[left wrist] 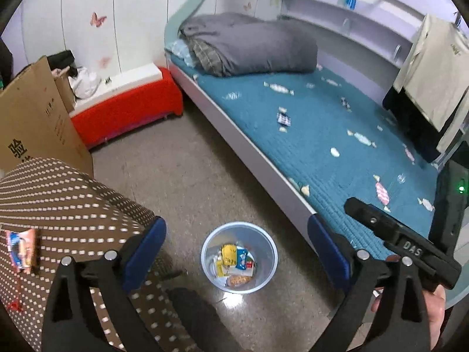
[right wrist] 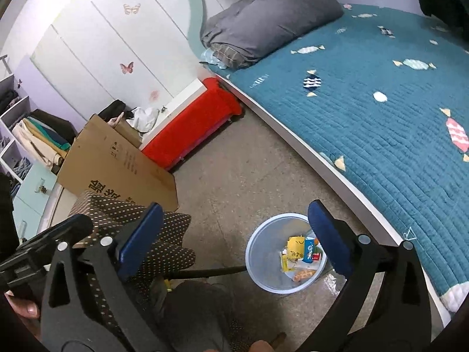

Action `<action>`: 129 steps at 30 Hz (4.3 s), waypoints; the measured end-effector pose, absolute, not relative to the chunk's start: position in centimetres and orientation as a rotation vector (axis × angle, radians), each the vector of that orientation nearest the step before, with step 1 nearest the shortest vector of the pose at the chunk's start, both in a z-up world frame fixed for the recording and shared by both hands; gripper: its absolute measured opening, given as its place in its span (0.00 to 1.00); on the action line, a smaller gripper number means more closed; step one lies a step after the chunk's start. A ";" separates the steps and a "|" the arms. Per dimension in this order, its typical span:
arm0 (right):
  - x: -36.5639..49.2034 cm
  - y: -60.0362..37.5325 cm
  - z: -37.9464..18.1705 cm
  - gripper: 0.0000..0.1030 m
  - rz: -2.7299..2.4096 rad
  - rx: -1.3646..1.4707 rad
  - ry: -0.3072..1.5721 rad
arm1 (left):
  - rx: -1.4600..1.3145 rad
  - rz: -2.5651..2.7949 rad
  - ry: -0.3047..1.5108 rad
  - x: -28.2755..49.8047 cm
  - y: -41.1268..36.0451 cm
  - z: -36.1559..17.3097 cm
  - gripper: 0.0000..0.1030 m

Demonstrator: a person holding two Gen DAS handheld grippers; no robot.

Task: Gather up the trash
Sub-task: 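Move both tools back over the table, then grasp the pink cookie wrapper with the right gripper while the left grasps the red string, then carry the cookie wrapper and red string over the wastebasket and open both grippers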

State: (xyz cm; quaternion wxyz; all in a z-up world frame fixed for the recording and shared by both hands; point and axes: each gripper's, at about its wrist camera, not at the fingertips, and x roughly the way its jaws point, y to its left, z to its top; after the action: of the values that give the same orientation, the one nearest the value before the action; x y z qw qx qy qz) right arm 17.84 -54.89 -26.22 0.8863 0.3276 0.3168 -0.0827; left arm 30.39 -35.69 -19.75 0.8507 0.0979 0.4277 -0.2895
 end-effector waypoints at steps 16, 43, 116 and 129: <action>20.7 -46.2 -18.7 0.94 -0.025 0.512 0.620 | 0.146 -0.544 0.754 28.6 -26.0 -14.5 0.93; 26.1 -29.5 -16.8 0.94 0.228 0.260 0.719 | 0.287 -0.443 0.773 30.1 -5.7 -18.8 0.93; 23.2 -41.2 -17.2 0.39 0.188 0.349 0.651 | -0.054 -0.638 0.673 28.4 -12.3 -12.1 0.06; 23.6 -51.1 -26.9 0.40 0.009 0.587 0.769 | 0.011 -0.798 0.770 29.7 -27.0 -13.6 0.05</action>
State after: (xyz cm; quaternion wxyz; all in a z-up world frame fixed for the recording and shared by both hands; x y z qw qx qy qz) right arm 23.58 -51.06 -26.89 0.8852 0.2821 0.3699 0.0042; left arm 29.66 -26.99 -13.59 0.8502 0.0052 0.3656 -0.3787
